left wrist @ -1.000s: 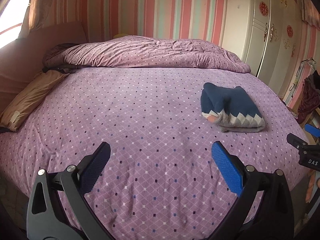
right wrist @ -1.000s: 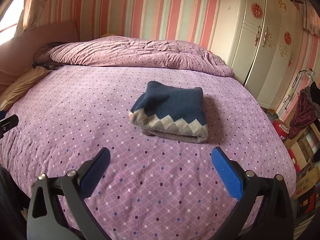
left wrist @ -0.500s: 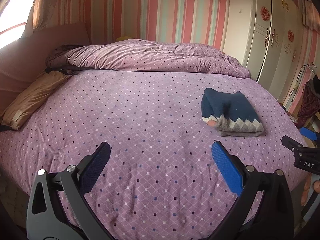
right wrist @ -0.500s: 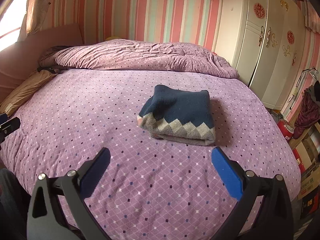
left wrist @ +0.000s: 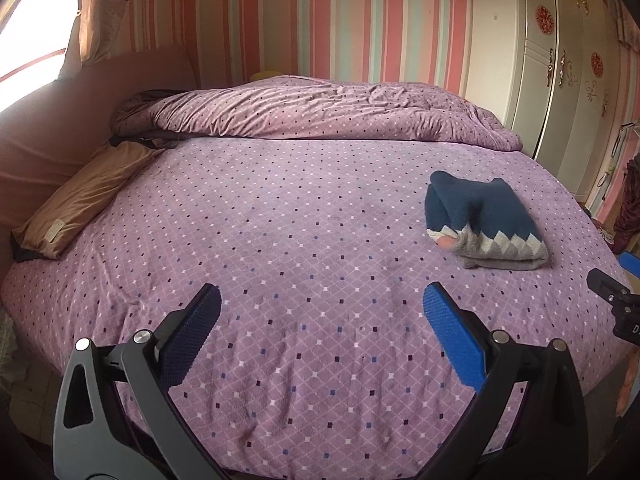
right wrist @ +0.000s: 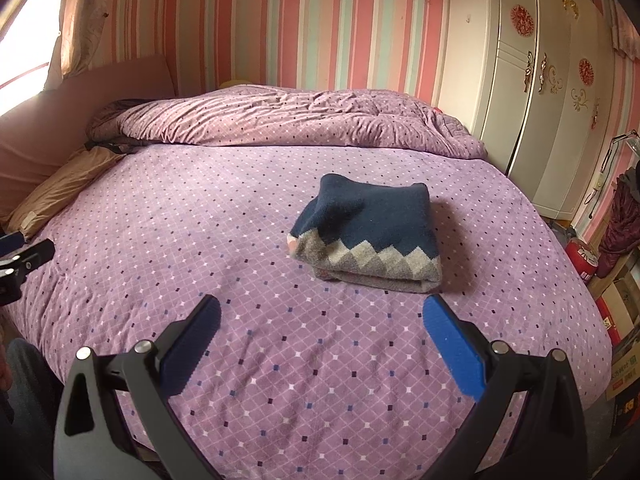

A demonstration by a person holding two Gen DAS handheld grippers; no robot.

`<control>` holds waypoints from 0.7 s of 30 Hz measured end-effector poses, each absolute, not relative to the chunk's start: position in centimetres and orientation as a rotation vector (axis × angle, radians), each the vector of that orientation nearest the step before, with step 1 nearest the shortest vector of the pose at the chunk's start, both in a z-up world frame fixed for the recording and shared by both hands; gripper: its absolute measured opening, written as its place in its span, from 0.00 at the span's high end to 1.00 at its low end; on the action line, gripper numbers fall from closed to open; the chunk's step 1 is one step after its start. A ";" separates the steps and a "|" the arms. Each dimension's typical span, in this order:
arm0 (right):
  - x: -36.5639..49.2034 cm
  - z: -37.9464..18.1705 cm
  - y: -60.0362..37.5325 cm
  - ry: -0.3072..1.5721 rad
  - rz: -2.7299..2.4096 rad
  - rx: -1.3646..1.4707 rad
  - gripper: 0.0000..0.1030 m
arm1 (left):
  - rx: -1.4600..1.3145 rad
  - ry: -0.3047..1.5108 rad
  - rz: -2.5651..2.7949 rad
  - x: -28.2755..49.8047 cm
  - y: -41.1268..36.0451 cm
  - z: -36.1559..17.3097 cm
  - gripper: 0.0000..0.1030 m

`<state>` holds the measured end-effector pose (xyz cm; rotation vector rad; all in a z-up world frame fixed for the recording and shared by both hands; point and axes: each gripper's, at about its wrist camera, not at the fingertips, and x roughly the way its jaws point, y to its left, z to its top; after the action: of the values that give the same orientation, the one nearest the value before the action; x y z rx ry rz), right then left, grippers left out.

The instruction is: Fold small clothes

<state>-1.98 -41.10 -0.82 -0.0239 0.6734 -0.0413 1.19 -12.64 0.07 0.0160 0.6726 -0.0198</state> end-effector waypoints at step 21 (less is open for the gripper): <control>-1.8 -0.9 -40.0 0.668 -0.027 -0.016 0.02 | 0.013 0.680 0.031 0.9 -11.6 0.3 0.03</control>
<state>-1.82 -40.02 -0.86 -0.0156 0.6680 -0.0269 0.91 -11.60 0.30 0.0131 0.6796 0.0315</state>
